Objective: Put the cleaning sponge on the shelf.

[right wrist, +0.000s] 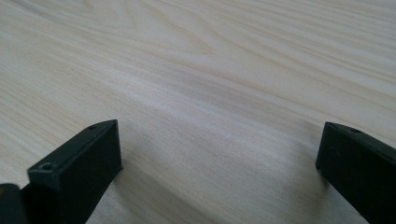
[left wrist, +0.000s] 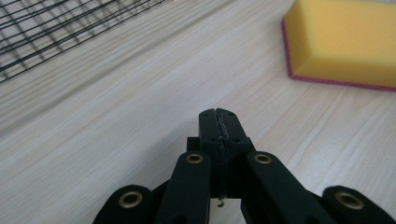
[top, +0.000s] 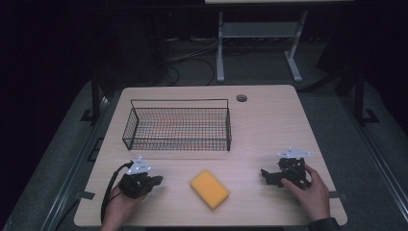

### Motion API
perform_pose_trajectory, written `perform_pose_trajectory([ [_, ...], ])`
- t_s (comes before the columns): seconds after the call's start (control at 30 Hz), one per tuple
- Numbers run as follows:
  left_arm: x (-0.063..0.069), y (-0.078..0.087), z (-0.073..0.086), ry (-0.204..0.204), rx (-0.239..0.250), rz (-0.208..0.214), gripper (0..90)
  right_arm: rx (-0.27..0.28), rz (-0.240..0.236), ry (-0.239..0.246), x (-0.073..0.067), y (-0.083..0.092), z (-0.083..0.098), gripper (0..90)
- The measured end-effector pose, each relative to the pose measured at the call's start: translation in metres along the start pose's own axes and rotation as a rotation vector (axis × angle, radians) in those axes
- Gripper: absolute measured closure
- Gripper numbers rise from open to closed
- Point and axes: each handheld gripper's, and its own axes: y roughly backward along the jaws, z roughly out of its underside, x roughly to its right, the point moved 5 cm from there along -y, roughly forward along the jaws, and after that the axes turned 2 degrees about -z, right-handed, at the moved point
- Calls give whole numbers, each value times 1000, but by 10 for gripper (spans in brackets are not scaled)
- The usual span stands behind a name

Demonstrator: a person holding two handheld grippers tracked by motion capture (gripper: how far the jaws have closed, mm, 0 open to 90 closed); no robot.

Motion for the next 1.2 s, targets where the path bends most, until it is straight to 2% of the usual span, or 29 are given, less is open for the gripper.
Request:
perform_pose_trajectory([
  [0.5,25,-14,-12,-35,1,77,895,1,1,1,0,0,0,0],
  [0.73,37,-23,-16,-69,-15,111,896,0,1,-2,0,0,0,0],
  [1.2,54,-34,-21,-105,-37,149,895,3,1,2,0,0,0,0],
])
